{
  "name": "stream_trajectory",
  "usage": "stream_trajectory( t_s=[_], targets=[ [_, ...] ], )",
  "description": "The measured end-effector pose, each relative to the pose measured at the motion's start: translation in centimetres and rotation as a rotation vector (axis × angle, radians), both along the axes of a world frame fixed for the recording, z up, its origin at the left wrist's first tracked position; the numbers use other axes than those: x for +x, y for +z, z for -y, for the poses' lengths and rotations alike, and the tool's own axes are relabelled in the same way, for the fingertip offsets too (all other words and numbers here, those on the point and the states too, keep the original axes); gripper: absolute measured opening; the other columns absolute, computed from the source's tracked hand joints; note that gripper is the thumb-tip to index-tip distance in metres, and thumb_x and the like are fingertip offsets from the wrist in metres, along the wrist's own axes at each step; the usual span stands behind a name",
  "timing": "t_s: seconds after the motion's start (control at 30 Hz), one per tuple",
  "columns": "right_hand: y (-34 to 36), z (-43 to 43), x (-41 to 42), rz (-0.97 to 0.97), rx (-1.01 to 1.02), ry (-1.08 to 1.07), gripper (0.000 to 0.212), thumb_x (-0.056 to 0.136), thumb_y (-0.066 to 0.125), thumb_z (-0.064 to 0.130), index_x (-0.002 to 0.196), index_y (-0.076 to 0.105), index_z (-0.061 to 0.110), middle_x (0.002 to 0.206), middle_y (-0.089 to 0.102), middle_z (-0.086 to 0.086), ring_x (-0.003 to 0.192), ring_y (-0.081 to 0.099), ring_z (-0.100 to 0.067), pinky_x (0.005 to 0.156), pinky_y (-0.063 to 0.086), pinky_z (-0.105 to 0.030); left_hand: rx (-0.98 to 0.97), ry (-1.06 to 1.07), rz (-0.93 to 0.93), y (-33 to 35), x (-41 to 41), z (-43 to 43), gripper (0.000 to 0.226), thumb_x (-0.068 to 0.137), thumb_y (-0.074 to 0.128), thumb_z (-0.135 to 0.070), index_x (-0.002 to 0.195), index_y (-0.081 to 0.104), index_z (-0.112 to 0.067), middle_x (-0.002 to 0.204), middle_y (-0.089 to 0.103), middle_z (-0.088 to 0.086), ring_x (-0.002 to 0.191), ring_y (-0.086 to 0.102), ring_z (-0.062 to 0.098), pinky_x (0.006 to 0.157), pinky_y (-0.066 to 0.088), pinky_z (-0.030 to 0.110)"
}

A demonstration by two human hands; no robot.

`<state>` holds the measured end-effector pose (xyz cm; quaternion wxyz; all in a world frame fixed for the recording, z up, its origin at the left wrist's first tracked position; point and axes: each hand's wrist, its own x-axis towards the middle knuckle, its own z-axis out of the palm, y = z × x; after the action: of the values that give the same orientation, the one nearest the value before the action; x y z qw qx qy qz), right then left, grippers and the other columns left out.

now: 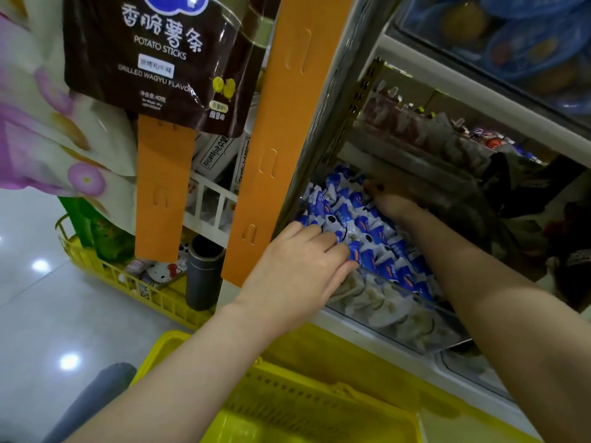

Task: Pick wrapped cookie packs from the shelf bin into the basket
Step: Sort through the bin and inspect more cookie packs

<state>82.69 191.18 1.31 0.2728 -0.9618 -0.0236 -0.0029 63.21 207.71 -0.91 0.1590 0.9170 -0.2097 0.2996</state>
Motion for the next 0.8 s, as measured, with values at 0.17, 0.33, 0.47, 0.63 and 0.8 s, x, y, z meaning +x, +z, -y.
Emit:
stream_trajectory(
  t_s=[0.17,0.33,0.47,0.63,0.8],
  targets=[
    [0.6,1.1,0.1,0.051,0.017,0.042,0.03,0.1,0.033,0.032,0.089,0.055,0.015,0.079,0.056,0.001,0.075,0.052,-0.019,0.071,0.04,-0.032,-0.011,-0.011,0.018,-0.2,0.0,-0.1,0.037,0.094,0.034,-0.034,0.081,0.065,-0.018,0.074,0.063,-0.003,0.069,0.056,0.017,0.068,0.042,0.03],
    [1.2,1.7,1.0,0.23,-0.096,-0.104,0.031,0.098,0.041,0.025,0.103,0.058,-0.001,0.104,0.058,-0.024,0.082,0.054,-0.029,0.076,0.041,-0.038,-0.008,-0.017,0.019,-0.2,0.1,0.0,0.038,0.094,0.034,-0.034,0.083,0.066,-0.017,0.074,0.063,-0.002,0.07,0.056,0.017,0.068,0.042,0.03],
    [0.3,2.0,1.5,0.09,-0.099,-0.115,0.029,0.094,0.051,0.026,0.108,0.061,0.003,0.11,0.061,-0.018,0.085,0.054,-0.024,0.076,0.042,-0.033,-0.004,-0.011,0.021,-0.3,0.2,-0.1,0.038,0.094,0.033,-0.034,0.082,0.066,-0.018,0.074,0.063,-0.003,0.07,0.056,0.017,0.068,0.043,0.031],
    [0.6,2.0,1.7,0.061,-0.059,-0.111,0.026,0.089,0.059,0.018,0.111,0.062,0.006,0.118,0.06,-0.015,0.102,0.057,-0.028,0.083,0.045,-0.031,-0.01,-0.008,0.034,-0.3,0.2,0.0,0.037,0.094,0.035,-0.034,0.081,0.065,-0.018,0.073,0.062,-0.003,0.068,0.054,0.016,0.066,0.04,0.029],
    [1.6,1.4,0.7,0.297,-0.014,-0.173,0.021,0.091,0.054,0.018,0.108,0.061,0.007,0.115,0.061,-0.016,0.102,0.058,-0.027,0.083,0.043,-0.031,-0.015,-0.011,0.002,-0.2,0.0,0.0,0.037,0.094,0.035,-0.034,0.08,0.065,-0.018,0.072,0.063,-0.003,0.068,0.055,0.017,0.066,0.04,0.029]
  ],
)
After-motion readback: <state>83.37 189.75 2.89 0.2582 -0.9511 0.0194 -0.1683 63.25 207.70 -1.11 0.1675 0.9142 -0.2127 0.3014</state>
